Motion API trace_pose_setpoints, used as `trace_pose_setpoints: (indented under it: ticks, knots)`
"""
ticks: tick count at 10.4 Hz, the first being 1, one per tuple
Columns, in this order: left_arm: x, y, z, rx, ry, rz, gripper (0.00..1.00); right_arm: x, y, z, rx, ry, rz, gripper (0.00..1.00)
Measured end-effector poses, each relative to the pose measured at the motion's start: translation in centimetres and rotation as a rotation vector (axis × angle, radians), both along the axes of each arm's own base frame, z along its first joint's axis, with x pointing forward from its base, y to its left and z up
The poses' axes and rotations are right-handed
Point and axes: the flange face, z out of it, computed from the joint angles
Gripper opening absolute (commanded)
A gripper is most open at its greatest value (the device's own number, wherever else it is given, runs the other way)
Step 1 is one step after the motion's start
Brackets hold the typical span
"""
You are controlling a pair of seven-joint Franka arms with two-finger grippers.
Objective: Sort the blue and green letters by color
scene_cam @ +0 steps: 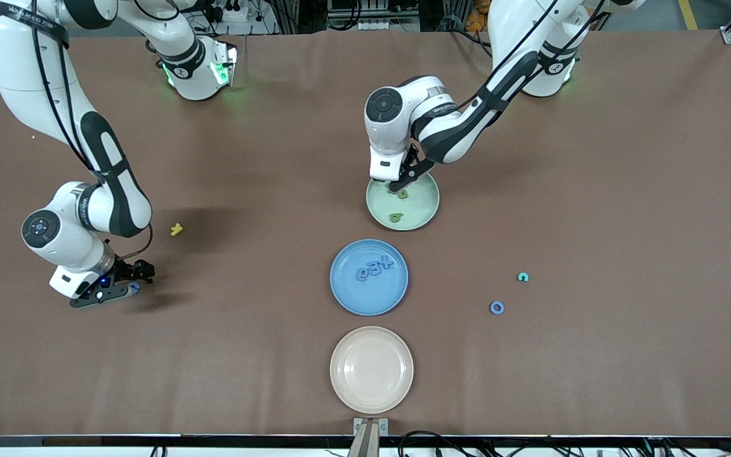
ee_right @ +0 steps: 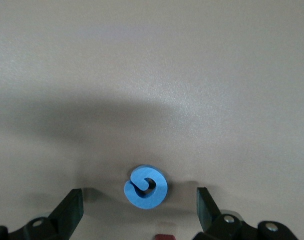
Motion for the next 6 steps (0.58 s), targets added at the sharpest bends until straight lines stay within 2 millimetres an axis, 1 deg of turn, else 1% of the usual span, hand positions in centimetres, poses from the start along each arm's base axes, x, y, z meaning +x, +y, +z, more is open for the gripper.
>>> trace_pose_setpoints:
  ticks: [1,2,3,4,5,6]
  knots:
    - [-0.7,-0.3,-0.6,0.008,0.013,-0.018,1.00,-0.1,-0.3,-0.3,0.011,0.002,-0.005,0.41]
    - [-1.5,-0.7,-1.0,0.012,0.021,-0.033,1.00,-0.2,-0.7,-0.4,0.022,0.003,0.000,0.35]
    - [-2.0,-1.0,-1.2,0.014,0.024,-0.042,1.00,-0.2,-1.0,-0.4,0.034,0.001,0.003,0.34]
    - [-2.1,-1.1,-1.1,0.014,0.023,-0.044,1.00,-0.2,-1.2,-0.2,0.044,-0.005,0.002,0.33]
    - [-1.4,-1.0,-0.9,0.011,0.017,-0.034,1.00,0.0,-1.5,0.1,0.046,-0.012,0.000,0.33]
    - [0.2,-0.5,-0.4,0.004,0.002,-0.007,1.00,0.1,-1.7,0.2,0.047,-0.016,-0.002,0.33]
